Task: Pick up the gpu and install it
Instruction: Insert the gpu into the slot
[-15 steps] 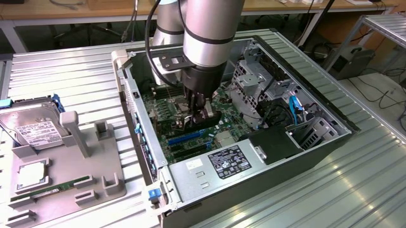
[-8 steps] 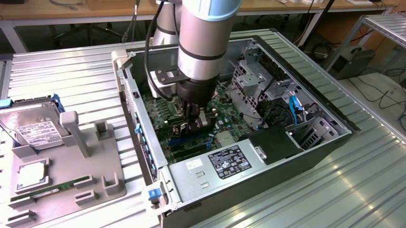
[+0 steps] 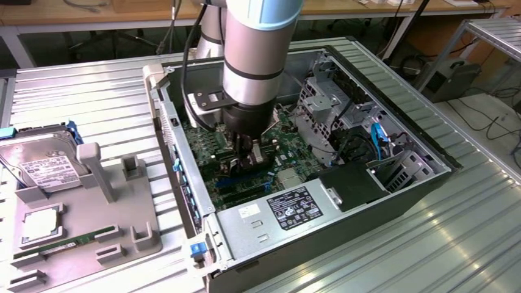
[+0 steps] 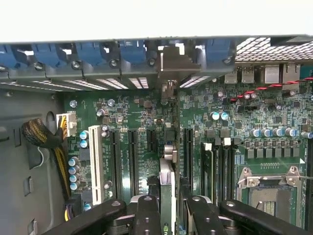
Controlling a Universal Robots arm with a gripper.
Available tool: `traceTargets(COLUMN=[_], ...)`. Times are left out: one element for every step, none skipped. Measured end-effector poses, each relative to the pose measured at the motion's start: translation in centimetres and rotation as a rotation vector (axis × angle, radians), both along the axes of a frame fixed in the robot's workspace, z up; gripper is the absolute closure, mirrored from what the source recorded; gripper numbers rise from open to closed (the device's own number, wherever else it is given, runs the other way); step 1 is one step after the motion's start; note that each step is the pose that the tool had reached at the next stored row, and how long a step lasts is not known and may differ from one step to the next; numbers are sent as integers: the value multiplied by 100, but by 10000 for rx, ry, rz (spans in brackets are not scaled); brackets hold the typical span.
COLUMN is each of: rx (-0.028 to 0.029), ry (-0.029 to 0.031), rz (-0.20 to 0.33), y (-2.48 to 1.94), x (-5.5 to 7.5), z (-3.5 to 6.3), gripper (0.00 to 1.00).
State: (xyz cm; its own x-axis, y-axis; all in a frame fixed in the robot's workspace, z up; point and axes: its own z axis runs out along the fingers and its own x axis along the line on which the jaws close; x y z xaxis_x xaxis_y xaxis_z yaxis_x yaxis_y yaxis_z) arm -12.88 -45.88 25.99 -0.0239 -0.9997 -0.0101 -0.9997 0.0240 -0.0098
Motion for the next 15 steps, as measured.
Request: traceTargets(rx=[1,-1,-4,-6,-4,0,-6,-6,-5,6,4,2,1,1,0], ry=[0,1,3,3,1,-1,3,3,3,-2,-3,-2,-1,-1,-1], rz=[0,-1,0,1,2,2,2,2,2,1,1,1,1,2,4], y=[-1,-2,-2,-2,-2,-2,-3,-3,-3,-1,3,6,10,16,23], x=[0,0,1,1,2,2,1,1,1,2,2,2,1,1,1], z=[-2,-8,-14,-23,-34,-45,-51,-56,-59,-64,-64,-63,-62,-62,-62], gripper=[74,74,74,74,74,74,74,74,74,74,74,74,74,74,74])
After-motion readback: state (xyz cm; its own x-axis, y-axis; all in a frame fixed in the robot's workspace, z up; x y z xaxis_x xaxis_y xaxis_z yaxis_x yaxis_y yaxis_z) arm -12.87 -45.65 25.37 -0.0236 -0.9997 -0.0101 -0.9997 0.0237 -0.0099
